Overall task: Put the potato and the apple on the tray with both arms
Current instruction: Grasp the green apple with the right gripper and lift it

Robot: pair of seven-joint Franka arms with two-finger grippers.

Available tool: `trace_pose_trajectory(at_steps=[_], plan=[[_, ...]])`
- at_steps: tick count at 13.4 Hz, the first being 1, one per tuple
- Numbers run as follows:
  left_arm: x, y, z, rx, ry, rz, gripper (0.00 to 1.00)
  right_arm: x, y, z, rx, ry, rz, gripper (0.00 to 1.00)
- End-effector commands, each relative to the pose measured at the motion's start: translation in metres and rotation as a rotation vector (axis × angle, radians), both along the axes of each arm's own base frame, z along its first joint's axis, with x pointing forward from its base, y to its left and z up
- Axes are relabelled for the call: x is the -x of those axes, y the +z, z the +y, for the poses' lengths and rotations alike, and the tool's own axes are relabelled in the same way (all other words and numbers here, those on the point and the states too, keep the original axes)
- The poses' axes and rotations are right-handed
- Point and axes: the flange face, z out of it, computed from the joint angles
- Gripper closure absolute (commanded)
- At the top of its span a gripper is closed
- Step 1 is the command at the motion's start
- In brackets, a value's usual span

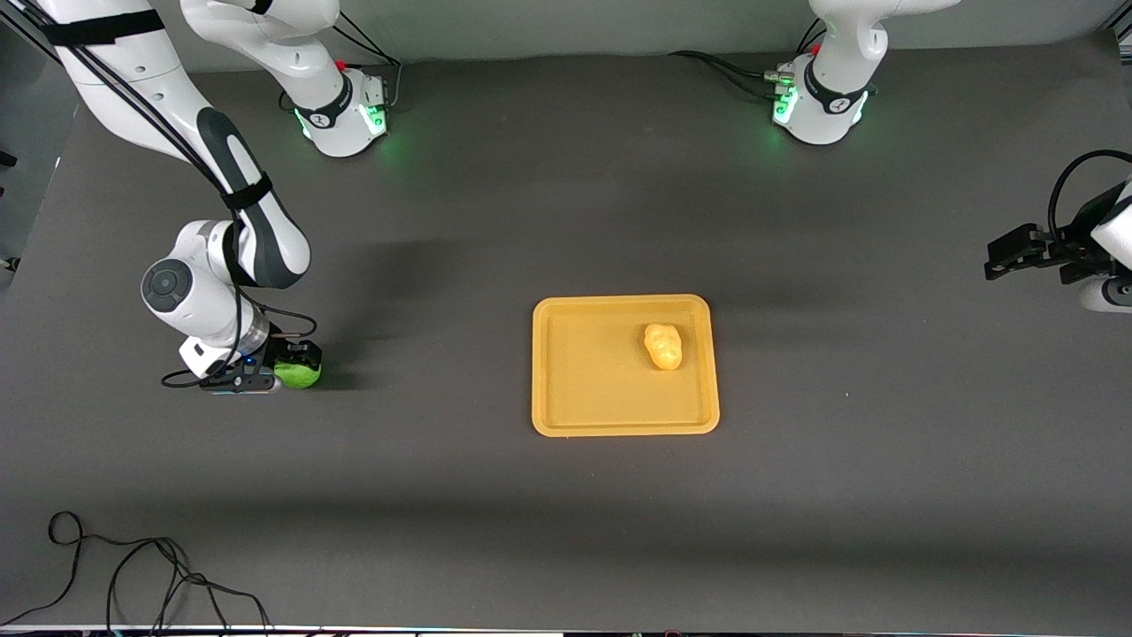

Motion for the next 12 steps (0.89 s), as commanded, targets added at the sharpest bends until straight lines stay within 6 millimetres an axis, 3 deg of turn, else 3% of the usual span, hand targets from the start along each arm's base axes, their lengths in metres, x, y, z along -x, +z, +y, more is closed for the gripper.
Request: trace_pose_trajectory(at_steps=[1,5,7,8,9,12], plan=[[0.005,0.009,0.001,0.008,0.012,0.013,0.05,-0.012,0.066,0.008,-0.028,0.012,-0.032,0.68],[0.004,0.016,-0.003,0.003,0.005,0.003,0.02,-0.033,0.212,0.007,-0.066,0.058,0.041,0.68],[0.005,0.016,-0.012,-0.002,-0.004,0.006,0.02,-0.047,0.285,0.013,-0.074,0.07,0.081,0.68],[0.005,0.017,-0.02,-0.005,0.003,0.004,0.03,-0.051,0.311,0.024,-0.075,0.086,0.08,0.68],[0.004,0.019,-0.025,-0.008,0.023,-0.002,0.03,-0.054,0.326,0.042,-0.073,0.103,0.076,0.68],[0.001,0.025,-0.023,-0.013,0.002,-0.016,0.02,-0.057,0.346,0.149,-0.069,0.079,0.036,0.68]])
